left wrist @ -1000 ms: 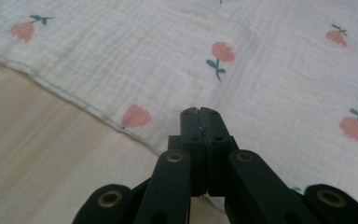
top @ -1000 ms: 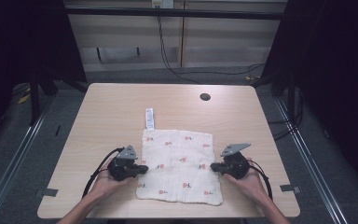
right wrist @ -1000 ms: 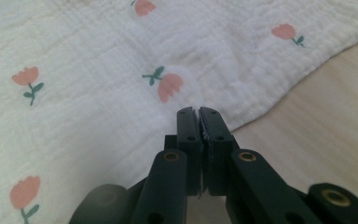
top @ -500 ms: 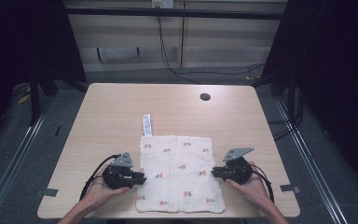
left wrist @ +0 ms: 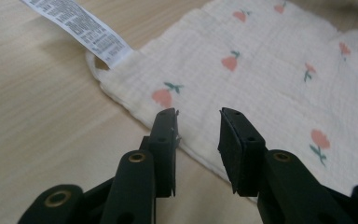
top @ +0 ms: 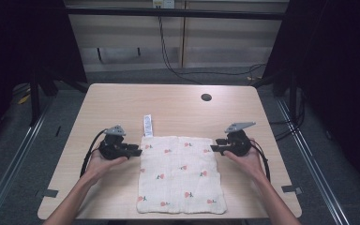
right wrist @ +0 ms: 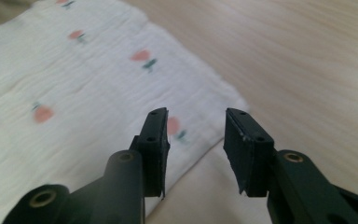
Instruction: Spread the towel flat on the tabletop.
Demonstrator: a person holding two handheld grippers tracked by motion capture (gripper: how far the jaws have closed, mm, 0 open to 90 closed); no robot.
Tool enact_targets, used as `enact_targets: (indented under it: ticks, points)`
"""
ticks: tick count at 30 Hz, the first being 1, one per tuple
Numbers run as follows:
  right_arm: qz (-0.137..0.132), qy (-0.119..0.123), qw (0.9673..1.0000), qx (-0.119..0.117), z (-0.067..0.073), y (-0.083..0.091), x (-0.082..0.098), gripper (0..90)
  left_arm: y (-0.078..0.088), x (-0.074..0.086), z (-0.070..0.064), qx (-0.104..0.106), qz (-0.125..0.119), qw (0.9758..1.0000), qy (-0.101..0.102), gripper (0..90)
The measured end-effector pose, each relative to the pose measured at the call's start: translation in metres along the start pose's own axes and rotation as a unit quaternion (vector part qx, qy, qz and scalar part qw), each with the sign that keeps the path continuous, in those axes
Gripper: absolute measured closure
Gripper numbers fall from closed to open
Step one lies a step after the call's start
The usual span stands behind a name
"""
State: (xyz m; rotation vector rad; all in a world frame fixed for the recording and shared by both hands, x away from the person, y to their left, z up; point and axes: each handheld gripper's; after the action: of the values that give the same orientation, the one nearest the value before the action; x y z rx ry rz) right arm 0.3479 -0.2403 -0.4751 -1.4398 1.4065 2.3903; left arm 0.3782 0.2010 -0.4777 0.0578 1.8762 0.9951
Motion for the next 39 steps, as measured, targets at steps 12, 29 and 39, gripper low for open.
enact_targets:
  ticks: [12, 29, 39]
  points:
    - [0.025, -0.012, 0.9995, 0.014, -0.023, -0.039, -0.012, 60.0, -0.021, -0.005, 0.027, -0.042, -0.002, 0.9983, 0.041, 62.2]
    - [0.018, 0.001, 0.9998, 0.007, -0.017, -0.043, -0.007, 86.1, -0.029, -0.007, 0.026, -0.047, -0.009, 0.9977, 0.047, 56.9]
    - [0.001, -0.012, 0.9999, -0.002, -0.018, -0.04, -0.007, 86.0, -0.037, -0.004, 0.026, -0.063, 0.002, 0.9966, 0.054, 49.6]
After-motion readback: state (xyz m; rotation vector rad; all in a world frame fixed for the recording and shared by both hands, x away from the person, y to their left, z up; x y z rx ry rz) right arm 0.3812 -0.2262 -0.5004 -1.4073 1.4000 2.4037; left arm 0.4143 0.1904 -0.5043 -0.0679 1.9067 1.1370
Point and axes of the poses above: each handheld gripper's, and its own axes: y roughly backward along the jaws, x roughly out of its underside, z roughly to its left, and after that the axes turned 5 degrees about -x, right-handed
